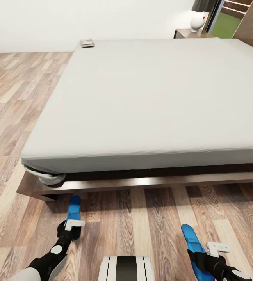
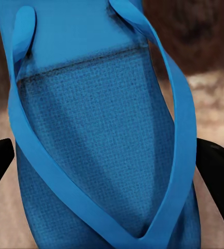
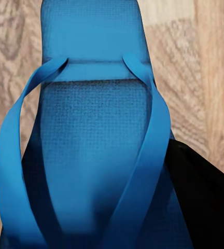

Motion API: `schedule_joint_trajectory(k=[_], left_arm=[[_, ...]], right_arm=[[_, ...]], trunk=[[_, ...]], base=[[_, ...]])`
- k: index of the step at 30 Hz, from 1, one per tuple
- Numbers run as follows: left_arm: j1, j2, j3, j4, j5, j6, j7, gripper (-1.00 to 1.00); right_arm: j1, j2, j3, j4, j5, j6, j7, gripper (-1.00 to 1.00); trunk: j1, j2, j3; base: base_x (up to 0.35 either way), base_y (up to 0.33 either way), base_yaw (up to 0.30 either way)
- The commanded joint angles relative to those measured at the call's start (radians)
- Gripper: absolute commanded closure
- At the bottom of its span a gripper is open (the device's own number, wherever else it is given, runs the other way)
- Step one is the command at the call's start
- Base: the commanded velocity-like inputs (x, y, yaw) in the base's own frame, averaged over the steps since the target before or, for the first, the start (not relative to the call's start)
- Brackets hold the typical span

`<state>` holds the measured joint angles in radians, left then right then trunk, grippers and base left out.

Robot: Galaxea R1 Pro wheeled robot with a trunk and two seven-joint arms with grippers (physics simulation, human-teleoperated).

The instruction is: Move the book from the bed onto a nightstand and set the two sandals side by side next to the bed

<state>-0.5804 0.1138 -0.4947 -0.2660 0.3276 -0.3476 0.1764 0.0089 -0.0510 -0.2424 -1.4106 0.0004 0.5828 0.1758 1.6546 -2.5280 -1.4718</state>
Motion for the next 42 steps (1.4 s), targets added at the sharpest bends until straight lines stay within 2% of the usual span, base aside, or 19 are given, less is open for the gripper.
schedule_joint_trajectory(k=[1,9,17,26,29,36,42], left_arm=[[-0.005,0.000,-0.008,0.000,0.005,-0.002,0.006,1.00],[-0.011,0.001,-0.008,-0.002,0.005,-0.002,0.006,1.00],[-0.013,0.000,-0.008,-0.003,0.005,-0.001,0.006,1.00],[-0.013,-0.002,-0.008,-0.004,0.005,-0.001,0.006,1.00],[-0.013,-0.003,-0.008,-0.004,0.005,-0.001,0.006,1.00],[-0.013,-0.003,-0.008,-0.003,0.005,-0.001,0.006,1.00],[-0.013,-0.003,-0.010,-0.003,0.005,-0.001,0.006,1.00]], right_arm=[[0.000,0.000,-0.001,-0.001,0.001,0.004,0.004,1.00],[0.000,0.000,0.000,-0.001,0.001,0.004,0.004,1.00],[0.000,0.000,0.000,-0.001,0.001,0.004,0.004,1.00],[0.000,0.000,0.000,-0.006,0.001,0.003,0.005,1.00],[0.000,-0.001,-0.001,-0.020,0.001,0.003,0.005,1.00],[0.000,0.002,0.003,-0.123,0.003,0.018,0.005,1.00],[0.000,0.002,0.002,-0.142,0.007,0.020,0.004,1.00]], trunk=[[0.000,0.000,-0.001],[0.000,0.000,-0.001],[0.003,-0.002,-0.032],[0.003,-0.002,-0.032],[0.003,-0.002,-0.032],[0.003,-0.002,-0.032],[0.003,-0.002,-0.032]], base=[[0.000,0.000,0.000],[0.000,0.000,0.000],[0.000,0.000,0.000],[0.000,0.000,0.000],[0.000,0.000,0.000],[0.000,0.000,0.000],[0.000,0.000,0.000]])
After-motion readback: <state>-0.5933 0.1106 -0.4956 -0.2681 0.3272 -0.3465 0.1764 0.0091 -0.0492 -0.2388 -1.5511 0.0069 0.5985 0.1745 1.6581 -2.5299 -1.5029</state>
